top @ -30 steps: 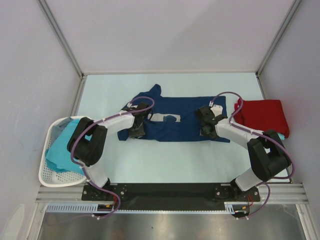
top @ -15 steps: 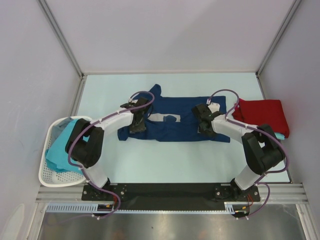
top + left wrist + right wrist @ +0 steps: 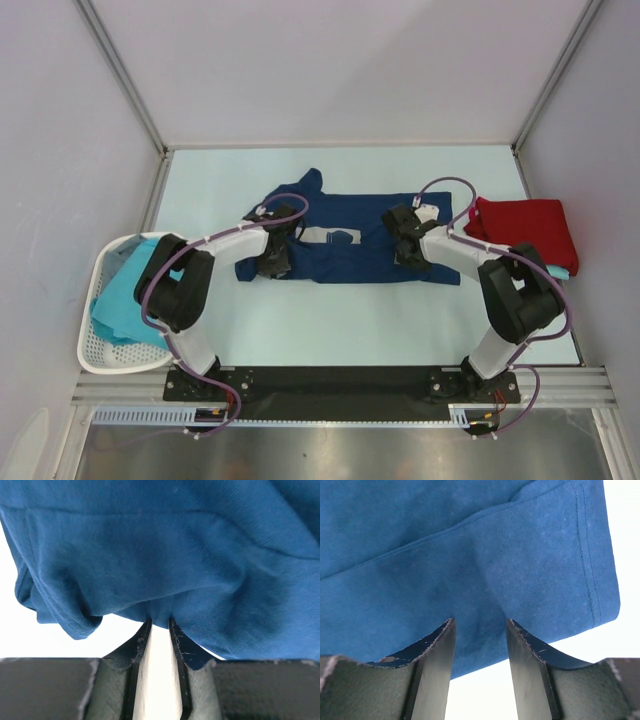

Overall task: Fold and stack the t-shirts
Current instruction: Fold the flattened tshirt in 1/3 of the way

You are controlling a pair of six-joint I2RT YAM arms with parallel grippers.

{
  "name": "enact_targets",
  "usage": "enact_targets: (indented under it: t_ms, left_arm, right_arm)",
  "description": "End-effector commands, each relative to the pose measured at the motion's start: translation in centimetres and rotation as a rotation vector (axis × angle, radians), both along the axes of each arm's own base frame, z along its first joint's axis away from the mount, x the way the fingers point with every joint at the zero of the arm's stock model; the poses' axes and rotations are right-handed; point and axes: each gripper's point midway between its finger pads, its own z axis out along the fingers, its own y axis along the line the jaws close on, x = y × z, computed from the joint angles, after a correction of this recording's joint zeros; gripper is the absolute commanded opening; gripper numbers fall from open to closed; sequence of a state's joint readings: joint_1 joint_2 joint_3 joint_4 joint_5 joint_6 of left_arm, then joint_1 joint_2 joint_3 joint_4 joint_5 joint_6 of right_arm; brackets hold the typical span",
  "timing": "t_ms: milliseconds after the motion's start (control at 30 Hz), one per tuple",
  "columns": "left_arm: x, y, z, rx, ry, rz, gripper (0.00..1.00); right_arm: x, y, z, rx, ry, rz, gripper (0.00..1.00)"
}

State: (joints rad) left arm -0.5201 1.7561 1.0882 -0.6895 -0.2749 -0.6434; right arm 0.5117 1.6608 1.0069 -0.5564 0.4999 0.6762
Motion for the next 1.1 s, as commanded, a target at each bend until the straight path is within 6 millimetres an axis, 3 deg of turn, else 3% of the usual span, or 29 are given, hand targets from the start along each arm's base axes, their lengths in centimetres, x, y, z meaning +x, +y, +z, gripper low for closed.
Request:
enact_targets:
  t_ms: [0, 300, 367, 433, 567, 967, 1067]
  left_arm:
    - [-0.9, 0.3, -1.3, -0.008, 0.039, -0.006, 0.23]
    - [-1.1, 0.2, -1.9, -0.01, 0.052, -0.01, 0.23]
    - [-0.8, 0.2, -1.7, -0.009, 0.042, -0.014, 0.19]
    - [-0.9, 0.1, -2.0, -0.017, 0.063, -0.015, 0.01]
    - [-1.1, 0.3, -2.5, -0.033, 0.095, 0.007, 0.0]
    - [-1.8, 0.8, -2.2, -0.017, 0.1, 0.002, 0.0]
    - [-1.9, 0.9, -2.3, -0.018, 0.105, 0.002, 0.0]
  right_arm:
    - [1.5, 0.0, 1.0, -0.006, -0.043, -0.032, 0.5]
    - [1.8, 0.1, 1.5, -0.008, -0.051, -0.033, 0.5]
    - [1.7, 0.0, 1.3, -0.009, -0.045, -0.032, 0.5]
    - [1.7, 0.2, 1.3, -0.006, -0.047, -0.03, 0.5]
    - [1.6, 0.1, 1.0, -0.004, -0.042, -0.034, 0.5]
    - [-0.6, -0.6, -3.9, 0.035, 0.08, -0.067, 0.48]
    - [-0.9, -1.0, -4.5, 0.056, 0.103, -0.092, 0.4]
